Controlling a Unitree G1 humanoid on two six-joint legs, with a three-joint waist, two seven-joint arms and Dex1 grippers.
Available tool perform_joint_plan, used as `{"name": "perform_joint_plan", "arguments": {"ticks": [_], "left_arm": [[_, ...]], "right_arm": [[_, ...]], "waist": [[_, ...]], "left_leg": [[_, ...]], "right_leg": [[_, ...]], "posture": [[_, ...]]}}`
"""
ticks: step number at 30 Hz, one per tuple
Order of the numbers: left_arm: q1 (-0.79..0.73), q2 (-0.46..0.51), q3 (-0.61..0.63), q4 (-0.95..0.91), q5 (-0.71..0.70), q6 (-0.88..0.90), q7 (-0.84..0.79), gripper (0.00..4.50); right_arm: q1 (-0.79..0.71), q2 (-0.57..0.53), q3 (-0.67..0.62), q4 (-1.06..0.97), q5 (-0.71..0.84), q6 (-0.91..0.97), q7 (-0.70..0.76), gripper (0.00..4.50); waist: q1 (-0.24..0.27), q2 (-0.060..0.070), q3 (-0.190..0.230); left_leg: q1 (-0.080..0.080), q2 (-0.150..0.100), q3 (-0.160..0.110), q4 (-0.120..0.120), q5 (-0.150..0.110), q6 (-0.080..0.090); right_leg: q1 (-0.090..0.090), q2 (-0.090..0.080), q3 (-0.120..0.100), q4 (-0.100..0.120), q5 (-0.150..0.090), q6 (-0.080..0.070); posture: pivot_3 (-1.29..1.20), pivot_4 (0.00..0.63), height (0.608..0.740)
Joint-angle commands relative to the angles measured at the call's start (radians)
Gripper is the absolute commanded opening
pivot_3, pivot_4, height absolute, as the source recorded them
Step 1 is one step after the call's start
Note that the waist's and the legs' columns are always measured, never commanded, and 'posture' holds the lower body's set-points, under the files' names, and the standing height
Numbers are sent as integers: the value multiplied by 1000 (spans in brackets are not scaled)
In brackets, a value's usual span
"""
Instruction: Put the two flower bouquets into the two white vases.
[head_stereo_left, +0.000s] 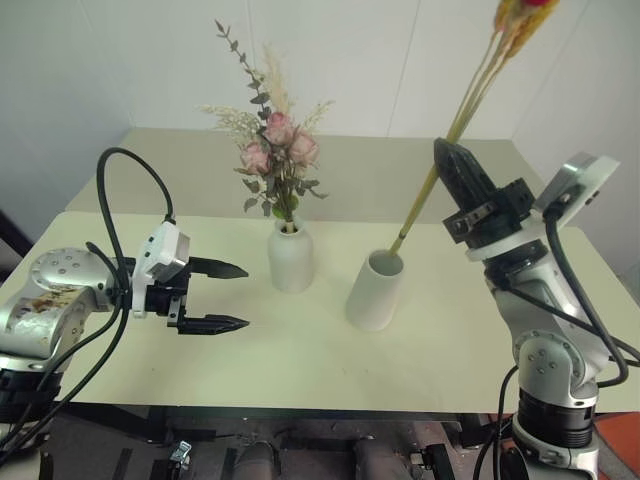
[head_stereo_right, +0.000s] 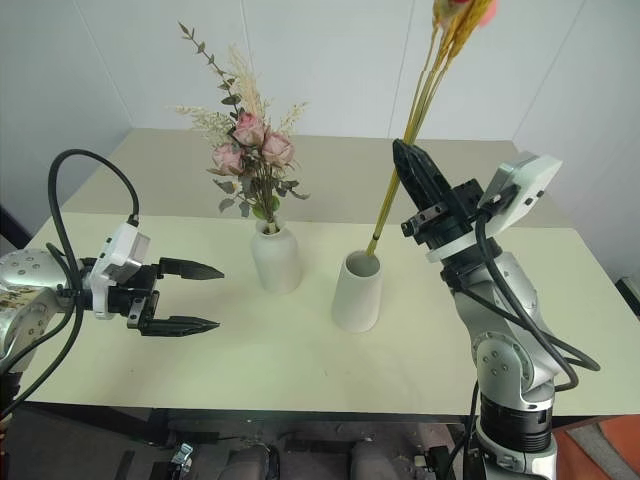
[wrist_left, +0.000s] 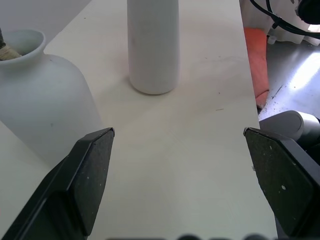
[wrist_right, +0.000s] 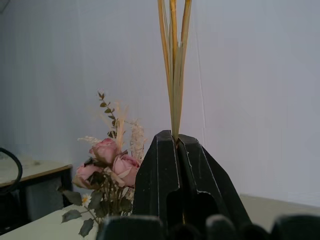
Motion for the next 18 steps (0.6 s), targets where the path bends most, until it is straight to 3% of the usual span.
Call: {"name": "perform_joint_plan", "arguments": {"ticks": [1, 4, 7, 18], "left_arm": [[-8, 22, 36, -27, -10, -13, 4, 4500], [-15, 22, 32, -20, -8, -19, 0, 4500], [-33, 20, 25, -11, -6, -22, 1, 4500], [-54, 20, 25, 7, -6, -31, -11, 4500]], "right_arm": [[8, 5, 5, -52, 17, -6, 5, 18], [33, 13, 18, -46, 32, -7, 33, 18], [81, 15, 33, -27, 56, -1, 86, 709], [294, -95, 46, -99, 54, 11, 241, 4373]], "waist": [[0, 0, 0], [0, 0, 0], [0, 0, 0], [3, 0, 0]], "left_leg": [[0, 0, 0, 0, 0, 0], [0, 0, 0, 0, 0, 0], [0, 0, 0, 0, 0, 0], [0, 0, 0, 0, 0, 0]], "right_leg": [[0, 0, 0, 0, 0, 0], [0, 0, 0, 0, 0, 0], [0, 0, 0, 0, -2, -3], [0, 0, 0, 0, -3, -5]], "posture": [[0, 150, 740], [0, 150, 740], [0, 150, 740], [0, 150, 740]]}}
